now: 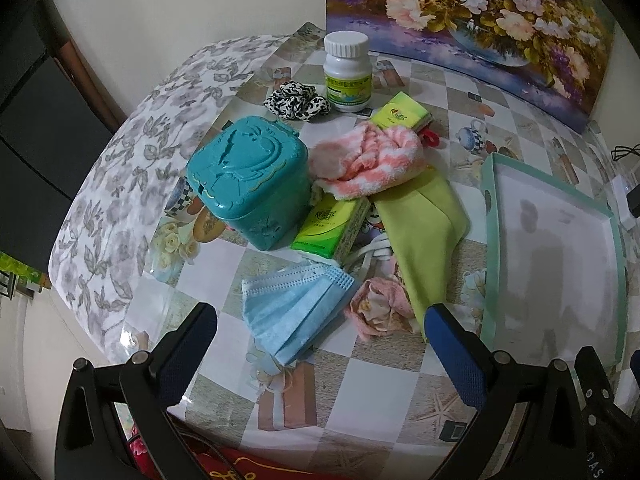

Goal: Organize soft objects

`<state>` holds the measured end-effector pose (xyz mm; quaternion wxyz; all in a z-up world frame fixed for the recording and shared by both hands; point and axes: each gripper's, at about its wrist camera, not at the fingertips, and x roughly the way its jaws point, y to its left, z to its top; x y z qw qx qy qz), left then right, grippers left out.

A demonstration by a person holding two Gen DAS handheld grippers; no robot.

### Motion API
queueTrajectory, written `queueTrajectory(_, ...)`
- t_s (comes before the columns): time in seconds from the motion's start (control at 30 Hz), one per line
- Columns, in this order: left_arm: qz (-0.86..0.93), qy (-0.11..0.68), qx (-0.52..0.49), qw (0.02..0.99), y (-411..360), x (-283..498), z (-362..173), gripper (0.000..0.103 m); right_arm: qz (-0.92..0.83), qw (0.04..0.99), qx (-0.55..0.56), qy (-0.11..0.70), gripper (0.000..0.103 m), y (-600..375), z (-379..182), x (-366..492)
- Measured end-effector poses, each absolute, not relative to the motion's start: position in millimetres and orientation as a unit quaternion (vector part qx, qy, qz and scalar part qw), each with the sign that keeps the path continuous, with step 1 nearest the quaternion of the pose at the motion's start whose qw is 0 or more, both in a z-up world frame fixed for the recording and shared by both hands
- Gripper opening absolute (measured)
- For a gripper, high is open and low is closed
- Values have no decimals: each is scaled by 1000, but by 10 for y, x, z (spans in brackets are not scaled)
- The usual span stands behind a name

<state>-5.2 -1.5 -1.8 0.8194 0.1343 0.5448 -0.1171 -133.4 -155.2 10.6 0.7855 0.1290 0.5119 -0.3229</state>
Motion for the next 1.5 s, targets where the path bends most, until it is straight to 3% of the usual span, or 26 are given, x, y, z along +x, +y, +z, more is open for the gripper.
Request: queueTrajectory(1.5, -122, 548, 113, 820, 53, 3, 8, 103, -317, 789, 117, 513, 103, -1508, 99, -1295)
